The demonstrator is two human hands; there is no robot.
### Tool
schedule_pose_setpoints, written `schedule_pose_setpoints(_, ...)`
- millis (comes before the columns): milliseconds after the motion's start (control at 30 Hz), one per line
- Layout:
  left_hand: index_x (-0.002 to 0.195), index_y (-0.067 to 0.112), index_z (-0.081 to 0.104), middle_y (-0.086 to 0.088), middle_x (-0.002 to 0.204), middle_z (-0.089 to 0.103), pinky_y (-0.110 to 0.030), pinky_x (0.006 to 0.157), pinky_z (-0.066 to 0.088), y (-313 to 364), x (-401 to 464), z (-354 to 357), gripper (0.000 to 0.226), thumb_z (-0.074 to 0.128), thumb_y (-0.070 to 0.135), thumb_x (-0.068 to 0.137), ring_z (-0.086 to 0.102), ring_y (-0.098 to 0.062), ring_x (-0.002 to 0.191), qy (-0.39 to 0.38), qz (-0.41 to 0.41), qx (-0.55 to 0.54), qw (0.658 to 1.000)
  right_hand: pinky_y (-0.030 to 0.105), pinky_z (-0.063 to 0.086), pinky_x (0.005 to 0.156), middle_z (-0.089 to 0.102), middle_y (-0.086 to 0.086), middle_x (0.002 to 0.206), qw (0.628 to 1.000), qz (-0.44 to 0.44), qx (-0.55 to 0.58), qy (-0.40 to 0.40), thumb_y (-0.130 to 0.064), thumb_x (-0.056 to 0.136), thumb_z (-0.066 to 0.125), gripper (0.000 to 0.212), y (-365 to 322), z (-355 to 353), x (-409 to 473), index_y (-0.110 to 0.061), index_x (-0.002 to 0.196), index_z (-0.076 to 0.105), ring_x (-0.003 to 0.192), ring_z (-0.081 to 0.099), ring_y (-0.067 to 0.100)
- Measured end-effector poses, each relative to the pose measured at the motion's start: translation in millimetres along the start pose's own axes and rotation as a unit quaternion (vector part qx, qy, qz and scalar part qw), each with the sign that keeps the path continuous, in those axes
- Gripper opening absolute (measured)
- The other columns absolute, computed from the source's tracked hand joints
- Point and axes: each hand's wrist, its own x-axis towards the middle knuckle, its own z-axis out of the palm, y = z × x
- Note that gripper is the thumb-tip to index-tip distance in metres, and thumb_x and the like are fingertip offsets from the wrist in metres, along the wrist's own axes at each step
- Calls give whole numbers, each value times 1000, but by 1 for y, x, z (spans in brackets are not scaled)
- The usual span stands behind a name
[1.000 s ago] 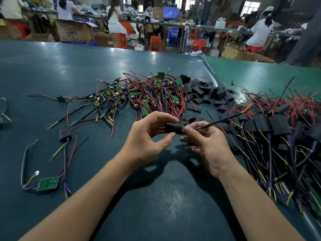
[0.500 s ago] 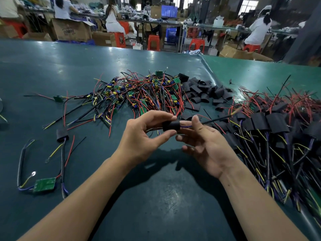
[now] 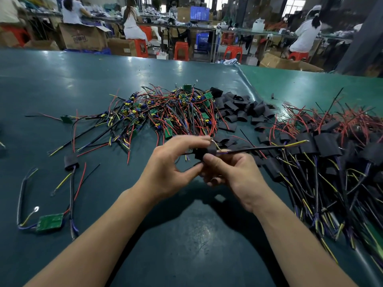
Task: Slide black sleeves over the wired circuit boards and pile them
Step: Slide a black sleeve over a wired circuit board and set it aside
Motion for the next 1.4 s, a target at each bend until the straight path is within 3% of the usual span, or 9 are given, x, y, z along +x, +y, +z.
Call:
schedule_pose_setpoints(167,105,2,70,-4,110,67,-35,95,48,-3,2,-3,24,75,3,82,62,-21,105,124,12,105,987,20,52,46,72,8,66,973,-84,67,204,-14,86,71,14,-12,-15,8,-9,74,72,54,66,14)
schedule_pose_setpoints(300,103,4,70,2,98,68,-27,86,47,-4,-1,-1,19,69,4,84,60,-17,94,117,-26,122,985,20,51,45,73,6,67,911,-89,211,344,-20,99,59,18,-24,-47,9,-6,86,60,49,65,14)
schedule_pose_setpoints(600,96,10,72,5,93,71,-20,84,43,-8,-4,-1,12,71,8,84,59,-17,92,48,-79,129,987,20,51,44,62,9,91,910,21,203,362,-12,96,56,14,-8,-51,16,-6,109,57,49,64,14)
schedule_pose_setpoints(767,100,14,71,4,98,69,-25,92,42,-18,-8,2,16,75,16,85,57,-20,101,-35,-138,164,976,19,47,42,67,3,78,947,52,122,292,-13,93,62,4,-4,-45,18,-10,94,65,48,62,11)
schedule_pose_setpoints(933,125,19,65,1,131,60,-41,109,35,-24,-9,1,39,70,34,89,45,-23,126,-111,-184,198,956,27,50,46,66,3,84,958,-16,-114,262,-15,96,59,9,7,-34,19,-18,89,65,53,60,8)
schedule_pose_setpoints(1067,144,32,47,4,158,32,-38,116,24,-30,-10,6,57,44,60,95,25,-20,142,-246,-204,280,905,35,52,80,63,0,100,871,-76,-449,186,-25,89,67,12,21,-28,18,-23,101,69,80,60,18)
schedule_pose_setpoints(1133,132,25,61,2,147,47,-37,110,31,-32,-10,8,49,50,55,95,38,-23,132,-208,-200,273,918,32,49,83,57,-4,111,836,-74,-523,149,-32,87,70,27,24,-24,17,-27,114,67,88,60,19)
schedule_pose_setpoints(1267,97,19,78,-1,114,66,-29,93,34,-37,-6,8,23,68,39,90,54,-22,110,-74,-253,243,934,30,47,82,57,-8,106,846,-91,-506,142,-33,87,70,23,24,-24,18,-28,109,68,81,51,11)
schedule_pose_setpoints(1400,110,14,63,-4,101,66,-34,87,37,-38,-2,9,20,64,20,91,55,-27,101,-21,-311,231,922,33,49,84,63,-6,100,860,-90,-479,151,-30,89,68,14,22,-26,19,-25,101,71,81,53,12)
